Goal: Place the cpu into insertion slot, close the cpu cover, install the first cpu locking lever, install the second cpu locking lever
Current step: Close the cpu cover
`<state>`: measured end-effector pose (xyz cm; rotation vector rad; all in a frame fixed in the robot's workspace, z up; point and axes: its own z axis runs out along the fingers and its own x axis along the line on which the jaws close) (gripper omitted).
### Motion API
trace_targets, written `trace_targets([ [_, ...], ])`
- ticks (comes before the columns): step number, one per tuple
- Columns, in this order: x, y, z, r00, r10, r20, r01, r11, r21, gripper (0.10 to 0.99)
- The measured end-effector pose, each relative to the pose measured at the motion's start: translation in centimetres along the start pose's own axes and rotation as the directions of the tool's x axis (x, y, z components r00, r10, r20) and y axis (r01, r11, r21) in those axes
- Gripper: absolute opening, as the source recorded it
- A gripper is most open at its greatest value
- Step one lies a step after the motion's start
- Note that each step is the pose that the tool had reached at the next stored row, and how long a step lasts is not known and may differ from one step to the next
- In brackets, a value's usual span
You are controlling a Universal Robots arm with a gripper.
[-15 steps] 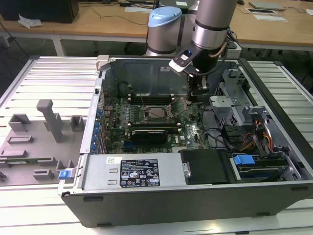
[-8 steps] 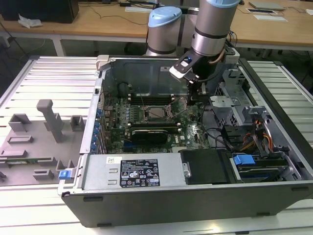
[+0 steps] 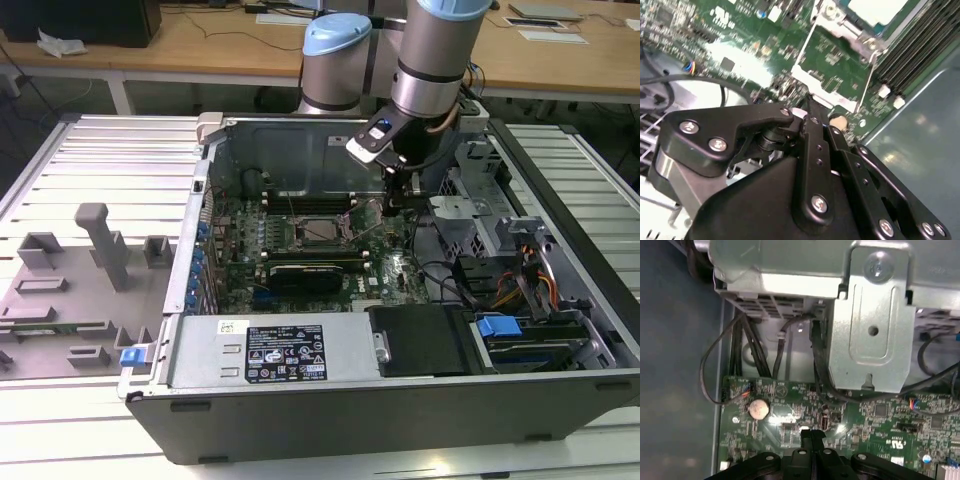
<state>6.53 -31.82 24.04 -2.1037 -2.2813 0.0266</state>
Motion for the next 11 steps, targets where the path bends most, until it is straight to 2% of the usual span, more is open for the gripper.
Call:
trace_targets([
  [1,-0.01,0.03,0.00,1.0000,0.000,-0.0031,0.000,0.9998,0.022,0.106],
  [3,-0.01,0.08,0.01,1.0000,0.001,-0.0075,0.000,0.9987,0.052,0.106],
  [4,-0.02,0.12,0.02,0.9999,0.001,-0.0104,0.000,0.9975,0.071,0.106],
  [5,-0.01,0.14,0.03,0.9999,0.001,-0.0125,0.000,0.9964,0.085,0.106],
  [6,-0.01,0.14,0.03,0.9999,0.002,-0.0128,0.000,0.9961,0.088,0.106],
  [11,0.02,-0.05,0.03,0.9999,0.002,-0.0127,0.000,0.9961,0.088,0.106],
])
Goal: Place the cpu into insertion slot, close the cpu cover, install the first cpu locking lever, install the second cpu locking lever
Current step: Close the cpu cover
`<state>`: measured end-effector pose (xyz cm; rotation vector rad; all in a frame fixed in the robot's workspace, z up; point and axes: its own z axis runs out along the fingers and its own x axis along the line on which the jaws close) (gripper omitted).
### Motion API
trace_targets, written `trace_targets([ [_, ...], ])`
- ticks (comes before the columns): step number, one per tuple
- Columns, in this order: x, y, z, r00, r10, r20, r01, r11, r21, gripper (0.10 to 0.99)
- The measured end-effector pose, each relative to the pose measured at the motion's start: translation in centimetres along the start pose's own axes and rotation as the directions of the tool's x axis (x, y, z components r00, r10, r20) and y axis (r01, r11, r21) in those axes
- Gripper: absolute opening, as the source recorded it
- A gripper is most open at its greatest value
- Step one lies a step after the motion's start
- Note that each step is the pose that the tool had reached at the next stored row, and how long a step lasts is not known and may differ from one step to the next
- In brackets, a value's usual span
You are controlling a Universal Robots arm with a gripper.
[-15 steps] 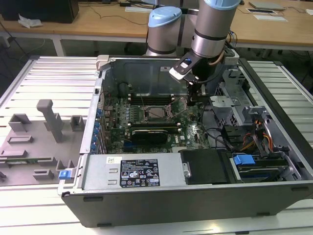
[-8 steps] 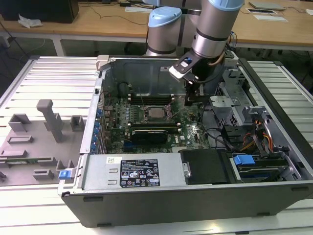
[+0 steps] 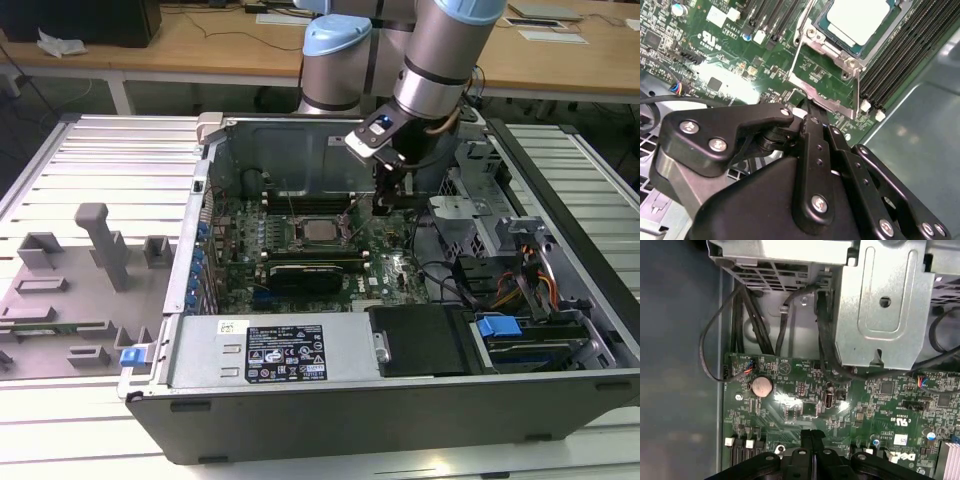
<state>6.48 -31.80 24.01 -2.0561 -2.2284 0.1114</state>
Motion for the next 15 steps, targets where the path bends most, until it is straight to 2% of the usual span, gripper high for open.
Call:
trace_targets([
  [4,0.26,-0.82,0.12,1.0000,0.000,0.0000,0.000,1.0000,0.000,0.106],
  [6,0.50,-1.65,0.26,1.0000,0.000,0.0001,0.000,1.0000,-0.002,0.106],
  [10,0.85,-2.84,0.55,1.0000,0.000,0.0003,0.000,1.0000,-0.004,0.106],
  [15,1.04,-3.63,0.78,1.0000,0.000,0.0005,0.000,1.0000,-0.005,0.106],
])
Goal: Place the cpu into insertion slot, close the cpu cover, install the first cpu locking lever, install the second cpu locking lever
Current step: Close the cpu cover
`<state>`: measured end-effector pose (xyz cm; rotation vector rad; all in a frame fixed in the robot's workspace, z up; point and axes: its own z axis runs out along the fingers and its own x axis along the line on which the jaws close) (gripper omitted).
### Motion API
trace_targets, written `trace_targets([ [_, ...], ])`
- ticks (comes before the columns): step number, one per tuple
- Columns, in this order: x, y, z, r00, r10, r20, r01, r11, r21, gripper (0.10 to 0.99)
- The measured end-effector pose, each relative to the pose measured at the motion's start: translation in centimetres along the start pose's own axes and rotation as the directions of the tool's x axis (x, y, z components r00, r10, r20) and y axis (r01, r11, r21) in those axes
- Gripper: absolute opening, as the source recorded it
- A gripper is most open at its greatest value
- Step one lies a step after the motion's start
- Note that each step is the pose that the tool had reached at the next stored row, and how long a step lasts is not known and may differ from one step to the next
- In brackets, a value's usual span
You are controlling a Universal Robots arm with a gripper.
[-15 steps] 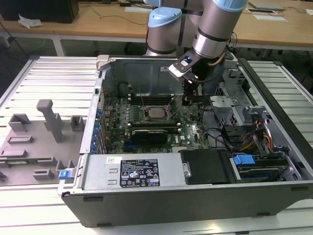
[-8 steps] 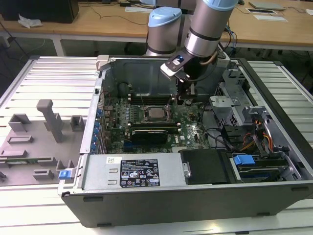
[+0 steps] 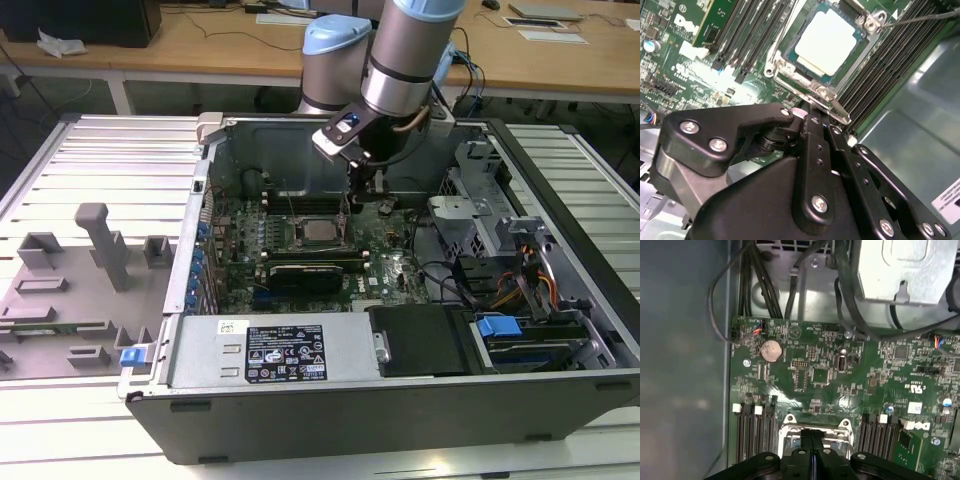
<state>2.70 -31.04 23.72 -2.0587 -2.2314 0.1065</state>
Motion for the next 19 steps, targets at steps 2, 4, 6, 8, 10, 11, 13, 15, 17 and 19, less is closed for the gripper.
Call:
trace_targets([
  [2,0.05,-0.27,0.09,1.0000,0.000,0.0002,0.000,1.0000,-0.001,0.106],
  [4,0.07,-0.42,0.14,1.0000,0.000,0.0006,0.000,1.0000,-0.002,0.106],
  [6,0.12,-0.57,0.25,1.0000,0.000,0.0059,0.000,1.0000,-0.009,0.106],
  [8,0.20,-0.76,0.37,0.9999,0.001,0.0114,-0.001,0.9997,-0.023,0.106],
  [10,0.30,-1.04,0.49,0.9999,0.001,0.0160,0.000,0.9993,-0.038,0.106],
  [11,0.36,-1.19,0.56,0.9998,0.001,0.0188,0.000,0.9989,-0.047,0.106],
  [13,0.45,-1.45,0.66,0.9997,0.002,0.0244,0.000,0.9979,-0.064,0.106],
  [15,0.53,-1.83,0.77,0.9995,0.003,0.0326,0.000,0.9963,-0.086,0.106],
  [17,0.59,-2.52,0.94,0.9992,0.004,0.0402,0.001,0.9941,-0.108,0.106],
  [19,0.61,-2.84,1.05,0.9991,0.004,0.0430,0.000,0.9938,-0.112,0.106],
])
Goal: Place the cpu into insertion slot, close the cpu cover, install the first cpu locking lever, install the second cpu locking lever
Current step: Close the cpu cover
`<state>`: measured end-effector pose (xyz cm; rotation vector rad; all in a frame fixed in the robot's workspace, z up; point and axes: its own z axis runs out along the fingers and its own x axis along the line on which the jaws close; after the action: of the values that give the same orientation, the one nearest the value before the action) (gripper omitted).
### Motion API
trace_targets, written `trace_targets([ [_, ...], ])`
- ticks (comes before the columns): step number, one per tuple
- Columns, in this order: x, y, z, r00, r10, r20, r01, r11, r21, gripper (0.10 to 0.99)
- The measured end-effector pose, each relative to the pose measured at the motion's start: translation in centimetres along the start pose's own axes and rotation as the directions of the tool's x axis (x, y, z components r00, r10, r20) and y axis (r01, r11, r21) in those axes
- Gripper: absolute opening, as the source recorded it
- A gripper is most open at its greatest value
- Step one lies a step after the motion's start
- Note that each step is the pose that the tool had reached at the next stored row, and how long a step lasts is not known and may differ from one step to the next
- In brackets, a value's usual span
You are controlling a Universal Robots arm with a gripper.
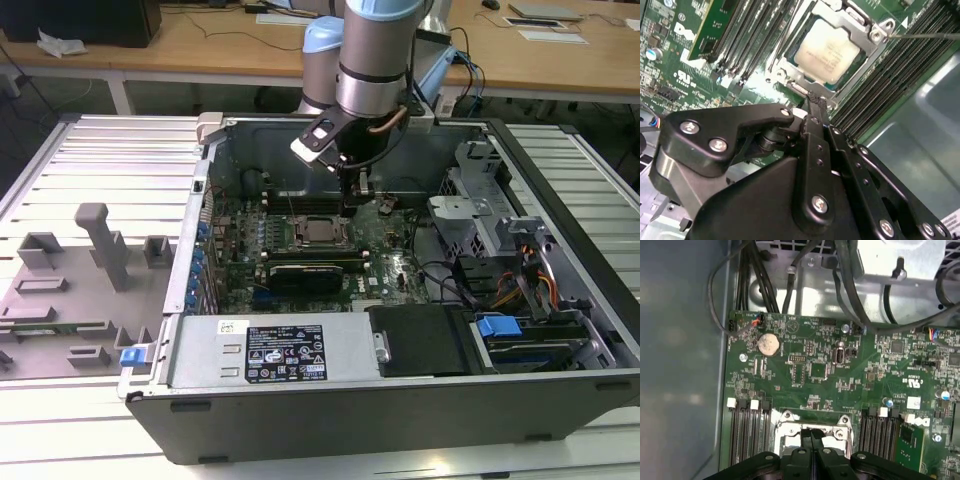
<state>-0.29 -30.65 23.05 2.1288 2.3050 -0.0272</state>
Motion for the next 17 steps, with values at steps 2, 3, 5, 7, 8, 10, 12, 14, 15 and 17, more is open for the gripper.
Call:
trace_targets([
  [2,0.05,-0.58,0.16,1.0000,0.002,0.0030,-0.002,1.0000,-0.004,0.106],
  [3,0.06,-0.70,0.19,1.0000,0.003,0.0035,-0.003,1.0000,-0.005,0.106],
  [5,0.08,-1.03,0.26,1.0000,0.004,0.0041,-0.004,1.0000,-0.007,0.106],
  [7,0.12,-1.48,0.35,1.0000,0.005,0.0043,-0.005,0.9999,-0.009,0.106],
  [8,0.15,-1.77,0.40,1.0000,0.006,0.0043,-0.006,0.9999,-0.010,0.106],
  [10,0.18,-2.14,0.47,1.0000,0.007,0.0044,-0.007,0.9999,-0.010,0.106],
  [12,0.21,-2.51,0.53,0.9999,0.009,0.0044,-0.009,0.9999,-0.010,0.106],
  [14,0.24,-2.96,0.62,0.9998,0.019,0.0043,-0.019,0.9998,-0.010,0.106],
  [15,0.26,-3.21,0.67,0.9997,0.025,0.0043,-0.025,0.9996,-0.010,0.106],
  [17,0.31,-3.71,0.75,0.9995,0.030,0.0041,-0.030,0.9995,-0.010,0.106],
])
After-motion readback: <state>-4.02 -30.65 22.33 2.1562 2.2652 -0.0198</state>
